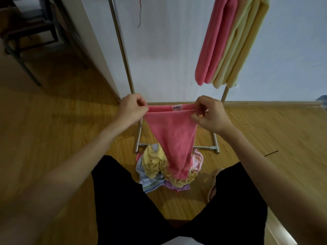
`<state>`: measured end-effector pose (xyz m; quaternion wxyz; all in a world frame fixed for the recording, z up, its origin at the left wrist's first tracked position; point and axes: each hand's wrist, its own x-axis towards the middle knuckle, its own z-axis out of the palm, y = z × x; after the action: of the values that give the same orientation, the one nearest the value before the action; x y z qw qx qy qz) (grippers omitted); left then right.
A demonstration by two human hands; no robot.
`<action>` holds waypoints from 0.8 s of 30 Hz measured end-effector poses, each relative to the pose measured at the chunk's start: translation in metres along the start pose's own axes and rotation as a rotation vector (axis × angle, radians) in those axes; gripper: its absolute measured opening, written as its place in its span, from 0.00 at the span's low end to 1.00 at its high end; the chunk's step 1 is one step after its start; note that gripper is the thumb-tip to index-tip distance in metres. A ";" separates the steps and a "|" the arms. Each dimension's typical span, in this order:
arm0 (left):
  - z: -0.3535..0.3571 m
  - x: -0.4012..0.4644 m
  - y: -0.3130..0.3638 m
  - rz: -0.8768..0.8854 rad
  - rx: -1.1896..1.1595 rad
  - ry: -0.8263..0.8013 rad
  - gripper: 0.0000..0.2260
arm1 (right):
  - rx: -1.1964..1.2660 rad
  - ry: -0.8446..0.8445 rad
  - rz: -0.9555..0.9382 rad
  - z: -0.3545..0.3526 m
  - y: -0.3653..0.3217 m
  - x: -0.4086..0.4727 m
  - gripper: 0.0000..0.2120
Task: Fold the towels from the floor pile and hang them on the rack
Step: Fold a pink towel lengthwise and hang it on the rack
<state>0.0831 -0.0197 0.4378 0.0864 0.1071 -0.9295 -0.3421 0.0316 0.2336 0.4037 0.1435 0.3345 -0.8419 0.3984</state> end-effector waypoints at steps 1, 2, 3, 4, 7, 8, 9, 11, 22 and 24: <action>-0.004 0.002 0.009 0.020 -0.034 0.016 0.09 | 0.004 0.041 0.019 -0.007 0.001 0.004 0.04; -0.008 0.005 0.019 0.042 -0.057 0.023 0.09 | 0.011 0.073 0.037 -0.014 0.000 0.009 0.04; -0.013 0.007 0.028 0.067 -0.068 0.021 0.10 | 0.025 0.096 0.052 -0.021 -0.001 0.014 0.04; -0.018 0.009 0.038 0.094 -0.071 0.019 0.11 | 0.043 0.109 0.061 -0.027 -0.003 0.019 0.04; -0.033 0.015 0.061 0.173 -0.039 0.035 0.11 | 0.078 0.105 0.058 -0.046 -0.008 0.033 0.04; -0.037 0.017 0.066 0.200 -0.012 0.040 0.10 | 0.078 0.102 0.057 -0.051 -0.008 0.037 0.04; -0.040 0.017 0.071 0.226 0.018 0.043 0.09 | 0.076 0.097 0.061 -0.056 -0.008 0.041 0.04; -0.045 0.017 0.077 0.260 0.063 0.039 0.08 | 0.057 0.079 0.063 -0.066 -0.008 0.048 0.03; -0.075 0.026 0.107 0.359 0.098 0.154 0.09 | 0.134 0.192 0.058 -0.091 -0.026 0.082 0.05; -0.081 0.030 0.112 0.384 0.117 0.163 0.08 | 0.162 0.254 0.041 -0.093 -0.027 0.089 0.06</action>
<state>0.0579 0.0058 0.5747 0.2183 -0.0397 -0.9411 -0.2550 -0.0182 0.2529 0.5241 0.2135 0.2748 -0.7884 0.5072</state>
